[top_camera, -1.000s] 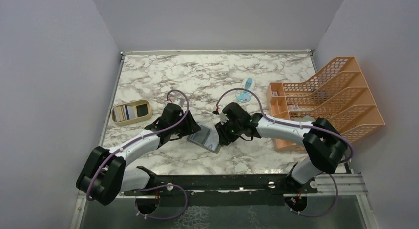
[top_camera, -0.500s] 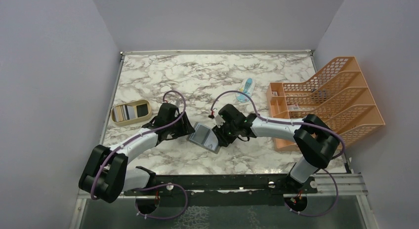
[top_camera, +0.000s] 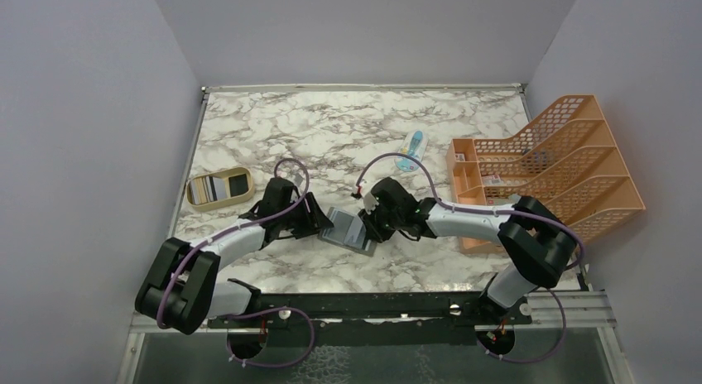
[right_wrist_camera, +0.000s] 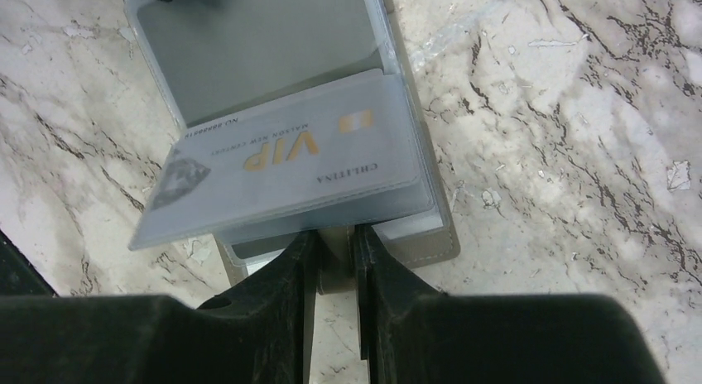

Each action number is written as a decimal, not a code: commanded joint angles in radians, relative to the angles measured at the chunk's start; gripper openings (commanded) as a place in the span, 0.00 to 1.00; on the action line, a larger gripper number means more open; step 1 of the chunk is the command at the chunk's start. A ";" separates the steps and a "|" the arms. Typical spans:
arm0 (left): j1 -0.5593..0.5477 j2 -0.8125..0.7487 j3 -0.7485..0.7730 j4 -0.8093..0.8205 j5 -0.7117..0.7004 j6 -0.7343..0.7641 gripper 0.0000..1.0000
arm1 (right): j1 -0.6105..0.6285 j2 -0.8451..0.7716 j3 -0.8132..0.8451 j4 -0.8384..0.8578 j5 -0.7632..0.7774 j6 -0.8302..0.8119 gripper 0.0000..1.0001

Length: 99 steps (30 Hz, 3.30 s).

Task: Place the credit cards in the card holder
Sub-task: Close the card holder at the center of the board.

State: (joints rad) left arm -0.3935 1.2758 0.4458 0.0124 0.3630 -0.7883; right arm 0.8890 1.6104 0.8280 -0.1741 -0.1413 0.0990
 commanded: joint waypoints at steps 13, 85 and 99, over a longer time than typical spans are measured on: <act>-0.002 -0.168 -0.090 0.295 0.195 -0.287 0.53 | 0.008 -0.101 -0.134 0.348 0.075 0.074 0.20; -0.304 0.064 -0.088 0.469 -0.072 -0.218 0.34 | -0.063 -0.179 -0.243 0.390 -0.015 0.320 0.65; -0.304 0.082 -0.083 0.459 -0.082 -0.210 0.34 | -0.085 -0.206 -0.272 0.418 -0.246 0.265 0.65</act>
State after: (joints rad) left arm -0.6941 1.3521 0.3634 0.4549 0.3004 -1.0145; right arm 0.8104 1.4265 0.5800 0.1898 -0.2790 0.3954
